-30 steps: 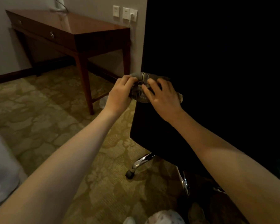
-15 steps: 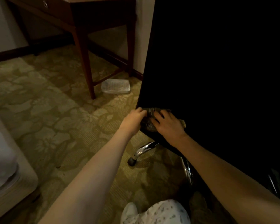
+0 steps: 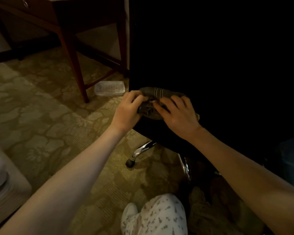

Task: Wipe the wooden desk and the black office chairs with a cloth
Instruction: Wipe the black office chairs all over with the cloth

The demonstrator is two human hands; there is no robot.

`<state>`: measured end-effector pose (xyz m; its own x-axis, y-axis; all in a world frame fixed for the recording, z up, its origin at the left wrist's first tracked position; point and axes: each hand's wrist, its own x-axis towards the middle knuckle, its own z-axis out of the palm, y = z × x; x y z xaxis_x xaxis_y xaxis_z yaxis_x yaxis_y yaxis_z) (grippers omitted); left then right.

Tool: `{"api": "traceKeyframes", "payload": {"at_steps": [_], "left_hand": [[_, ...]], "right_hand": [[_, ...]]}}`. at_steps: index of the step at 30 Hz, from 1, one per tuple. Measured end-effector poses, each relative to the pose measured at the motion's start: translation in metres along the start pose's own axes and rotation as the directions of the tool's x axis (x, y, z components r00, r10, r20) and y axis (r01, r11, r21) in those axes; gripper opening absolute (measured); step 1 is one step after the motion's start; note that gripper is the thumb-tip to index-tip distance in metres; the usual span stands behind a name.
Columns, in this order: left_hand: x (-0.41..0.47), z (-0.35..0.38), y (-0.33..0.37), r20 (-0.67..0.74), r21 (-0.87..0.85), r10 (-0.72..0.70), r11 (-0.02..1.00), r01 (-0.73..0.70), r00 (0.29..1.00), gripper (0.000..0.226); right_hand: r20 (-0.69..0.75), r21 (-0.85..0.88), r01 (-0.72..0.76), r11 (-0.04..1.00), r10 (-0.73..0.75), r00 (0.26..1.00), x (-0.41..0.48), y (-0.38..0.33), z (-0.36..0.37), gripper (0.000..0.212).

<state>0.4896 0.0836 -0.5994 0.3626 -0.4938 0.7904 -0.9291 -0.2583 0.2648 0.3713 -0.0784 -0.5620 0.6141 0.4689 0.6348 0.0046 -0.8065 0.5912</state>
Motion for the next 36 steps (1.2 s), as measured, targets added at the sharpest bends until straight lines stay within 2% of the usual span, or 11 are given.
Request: {"api": "traceKeyframes", "payload": {"at_steps": [4,10,13,16,19,22,25,28,32,34,36], "left_hand": [[0.021,0.017,0.025,-0.031,0.024,0.068,0.997,-0.068,0.997,0.053],[-0.006,0.050,0.030,0.164,0.036,-0.008,0.999,0.002,0.986,0.060],[-0.014,0.059,0.033,0.345,0.082,-0.024,0.997,-0.005,0.938,0.050],[-0.029,0.070,0.036,0.587,0.131,-0.121,0.990,0.054,0.800,0.040],[-0.044,0.077,0.044,0.544,0.048,-0.072,0.997,0.054,0.836,0.047],[-0.035,0.076,0.050,0.437,-0.007,0.030,1.000,-0.030,0.899,0.062],[-0.008,0.064,0.066,0.300,-0.049,0.182,0.983,-0.175,0.936,0.064],[0.020,0.048,0.083,0.163,-0.032,0.363,0.931,-0.363,0.917,0.048],[0.048,0.032,0.107,0.044,0.027,0.483,0.875,-0.484,0.875,0.035],[0.058,0.032,0.119,0.023,0.070,0.481,0.874,-0.481,0.877,0.037],[0.061,0.038,0.127,0.038,0.089,0.445,0.890,-0.447,0.895,0.047]], "right_hand": [[-0.005,-0.152,-0.051,0.987,0.051,0.999,-0.030,0.028,-0.006,0.038],[0.210,0.020,-0.116,0.993,0.109,0.972,-0.065,0.007,0.004,0.060],[0.369,0.061,-0.233,0.971,0.195,0.909,-0.086,-0.018,0.008,0.070],[0.537,0.072,-0.330,0.941,0.242,0.808,-0.097,-0.041,0.006,0.072],[0.595,0.066,-0.375,0.925,0.265,0.759,-0.102,-0.041,-0.006,0.069],[0.529,0.068,-0.398,0.915,0.305,0.792,-0.108,-0.026,-0.017,0.070],[0.357,0.081,-0.377,0.923,0.326,0.875,-0.116,-0.013,-0.028,0.059],[0.129,0.019,-0.326,0.945,0.321,0.938,-0.114,0.007,-0.047,0.037],[-0.101,-0.134,-0.333,0.933,0.322,0.941,-0.101,0.041,-0.073,0.022],[-0.087,-0.211,-0.367,0.906,0.356,0.930,-0.103,0.053,-0.076,0.032],[0.020,-0.248,-0.378,0.892,0.395,0.919,-0.109,0.059,-0.073,0.049]]}}
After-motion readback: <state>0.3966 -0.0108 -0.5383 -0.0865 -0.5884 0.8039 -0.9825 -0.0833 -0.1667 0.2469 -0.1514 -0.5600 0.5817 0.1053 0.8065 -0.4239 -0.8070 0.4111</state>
